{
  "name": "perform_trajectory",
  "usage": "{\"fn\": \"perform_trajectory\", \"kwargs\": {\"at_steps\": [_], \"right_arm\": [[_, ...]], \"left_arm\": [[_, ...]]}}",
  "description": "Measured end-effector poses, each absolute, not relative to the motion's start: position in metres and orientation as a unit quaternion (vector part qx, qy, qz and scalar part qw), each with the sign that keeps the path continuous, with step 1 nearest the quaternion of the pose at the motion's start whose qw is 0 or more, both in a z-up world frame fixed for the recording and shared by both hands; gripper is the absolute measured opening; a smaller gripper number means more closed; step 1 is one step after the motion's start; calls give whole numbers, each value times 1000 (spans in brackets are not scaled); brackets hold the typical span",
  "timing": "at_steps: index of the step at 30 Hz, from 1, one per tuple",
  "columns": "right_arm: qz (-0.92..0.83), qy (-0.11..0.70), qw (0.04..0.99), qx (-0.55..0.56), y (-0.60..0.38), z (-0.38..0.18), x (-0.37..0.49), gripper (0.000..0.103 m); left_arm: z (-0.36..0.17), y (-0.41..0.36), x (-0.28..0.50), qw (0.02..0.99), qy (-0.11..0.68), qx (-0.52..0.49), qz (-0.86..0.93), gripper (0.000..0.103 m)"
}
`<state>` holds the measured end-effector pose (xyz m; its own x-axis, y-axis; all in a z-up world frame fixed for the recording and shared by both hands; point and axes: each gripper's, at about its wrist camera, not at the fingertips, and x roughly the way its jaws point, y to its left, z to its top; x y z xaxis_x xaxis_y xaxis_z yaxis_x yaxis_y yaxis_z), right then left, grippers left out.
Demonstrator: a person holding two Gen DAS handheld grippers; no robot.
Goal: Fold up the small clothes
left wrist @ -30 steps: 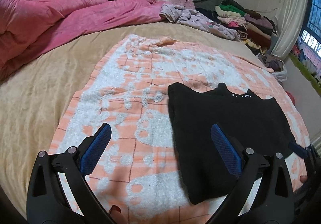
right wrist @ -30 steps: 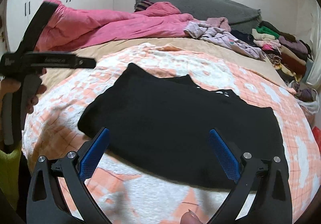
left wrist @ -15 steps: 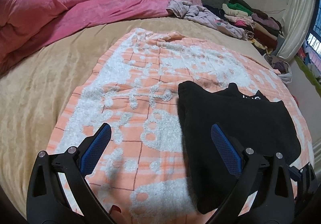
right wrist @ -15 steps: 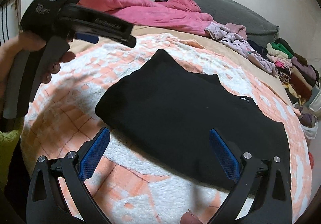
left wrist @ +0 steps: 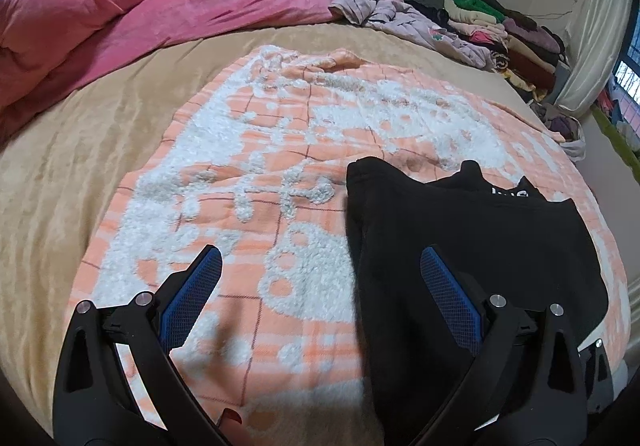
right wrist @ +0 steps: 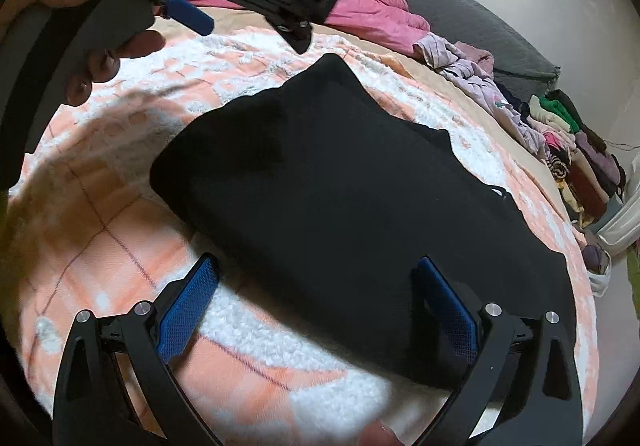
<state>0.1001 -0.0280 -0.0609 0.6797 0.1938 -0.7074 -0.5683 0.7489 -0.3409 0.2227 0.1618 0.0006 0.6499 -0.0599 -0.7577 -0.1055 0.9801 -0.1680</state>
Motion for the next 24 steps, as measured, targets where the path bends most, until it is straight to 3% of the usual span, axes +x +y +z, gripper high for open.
{"fn": "perform_trajectory", "kwargs": {"at_steps": [13, 15, 16, 18, 20, 24], "right_arm": [[211, 278, 882, -316, -11, -64, 116, 95], [234, 268, 882, -308, -14, -60, 111, 67], [239, 262, 883, -308, -15, -58, 109, 62], [250, 251, 885, -303, -16, -54, 105, 35], [255, 245, 887, -295, -19, -50, 103, 16], [263, 243, 894, -269, -29, -41, 103, 12]], "left_arm": [[-21, 161, 243, 891, 438, -120, 4, 93], [-24, 160, 244, 890, 440, -119, 4, 93], [-25, 159, 245, 890, 441, -117, 5, 93], [-27, 157, 246, 889, 444, -114, 6, 93], [-28, 156, 246, 888, 446, -116, 4, 93], [-29, 155, 246, 886, 446, -130, -11, 93]]}}
